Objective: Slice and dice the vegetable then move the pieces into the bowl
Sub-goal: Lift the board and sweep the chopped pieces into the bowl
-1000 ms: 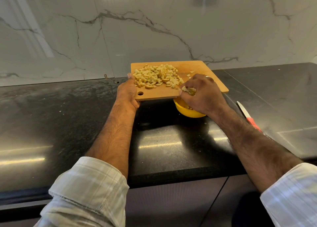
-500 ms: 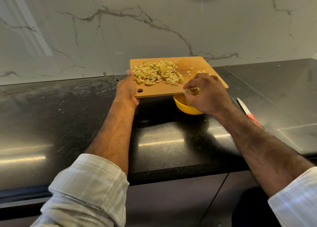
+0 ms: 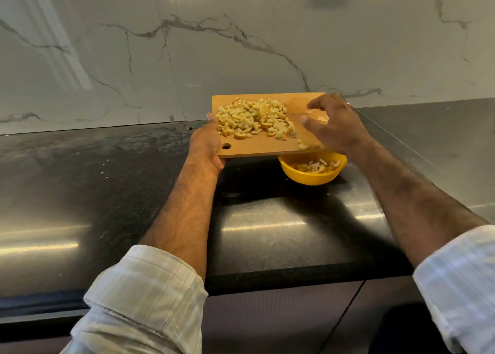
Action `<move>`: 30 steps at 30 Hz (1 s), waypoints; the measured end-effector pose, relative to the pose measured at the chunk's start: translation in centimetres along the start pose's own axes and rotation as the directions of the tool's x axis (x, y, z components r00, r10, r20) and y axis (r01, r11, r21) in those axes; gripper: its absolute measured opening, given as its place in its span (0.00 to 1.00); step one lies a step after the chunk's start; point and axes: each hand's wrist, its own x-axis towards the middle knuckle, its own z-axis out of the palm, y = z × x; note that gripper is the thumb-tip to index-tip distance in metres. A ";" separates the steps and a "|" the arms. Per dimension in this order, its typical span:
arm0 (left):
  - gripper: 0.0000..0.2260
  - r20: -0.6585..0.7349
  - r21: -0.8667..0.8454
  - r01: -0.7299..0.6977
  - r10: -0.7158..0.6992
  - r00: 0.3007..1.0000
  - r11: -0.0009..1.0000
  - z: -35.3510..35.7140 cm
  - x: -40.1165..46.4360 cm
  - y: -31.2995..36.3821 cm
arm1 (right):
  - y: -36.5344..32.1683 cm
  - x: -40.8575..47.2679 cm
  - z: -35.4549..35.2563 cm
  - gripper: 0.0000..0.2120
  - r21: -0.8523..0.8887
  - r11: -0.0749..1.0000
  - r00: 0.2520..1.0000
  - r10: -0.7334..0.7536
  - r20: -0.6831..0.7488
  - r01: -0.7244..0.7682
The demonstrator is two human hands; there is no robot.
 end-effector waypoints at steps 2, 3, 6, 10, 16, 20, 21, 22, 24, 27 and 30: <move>0.15 0.000 0.019 0.010 -0.010 1.000 1.000 0.0 0.0 0.0 | 0.8 1.7 0.5 0.30 -0.068 0.990 0.983 0.128 0.128 -0.121; 0.15 -0.001 0.023 0.015 -0.015 1.000 1.000 0.0 0.1 -0.1 | 0.9 2.2 0.7 0.35 -0.103 0.981 0.962 0.183 0.204 -0.165; 0.15 -0.002 0.012 0.023 -0.023 1.000 1.000 0.1 0.3 -0.2 | 0.4 3.2 1.2 0.46 -0.181 0.963 0.906 0.252 0.339 -0.200; 0.17 -0.015 -0.006 -0.002 0.002 1.000 1.000 0.1 0.5 -0.4 | -1.8 2.1 1.6 0.47 -0.203 0.976 0.907 0.159 0.390 -0.084; 0.18 -0.002 -0.024 -0.003 0.003 1.000 1.000 0.8 0.4 -0.8 | -5.4 0.0 2.6 0.50 -0.201 0.979 0.934 0.039 0.354 0.035; 0.17 -0.009 -0.020 0.009 -0.009 1.000 1.000 0.7 0.4 -0.6 | -5.4 -0.5 2.5 0.31 -0.127 0.990 0.984 -0.042 0.172 0.064; 0.17 -0.005 -0.027 0.013 -0.013 1.000 1.000 0.6 0.5 -0.5 | -5.3 -0.6 2.3 0.28 -0.121 0.990 0.989 -0.050 0.141 0.067; 0.17 -0.001 -0.031 0.021 -0.021 1.000 0.999 0.6 0.5 -0.5 | -5.1 -0.7 2.3 0.25 -0.116 0.991 0.992 -0.055 0.118 0.068; 0.16 0.000 -0.022 0.030 -0.030 1.000 0.999 0.5 0.4 -0.6 | -4.5 -1.0 2.2 0.21 -0.117 0.990 0.994 -0.067 0.088 0.077; 0.16 -0.015 -0.018 0.029 -0.030 0.999 0.999 0.5 0.2 -0.5 | -3.7 -1.7 2.0 0.21 -0.120 0.990 0.995 -0.073 0.062 0.080; 0.16 -0.017 -0.019 0.023 -0.024 1.000 1.000 0.6 0.2 -0.5 | -3.2 -2.5 1.4 0.21 -0.125 0.988 0.996 -0.090 0.030 0.093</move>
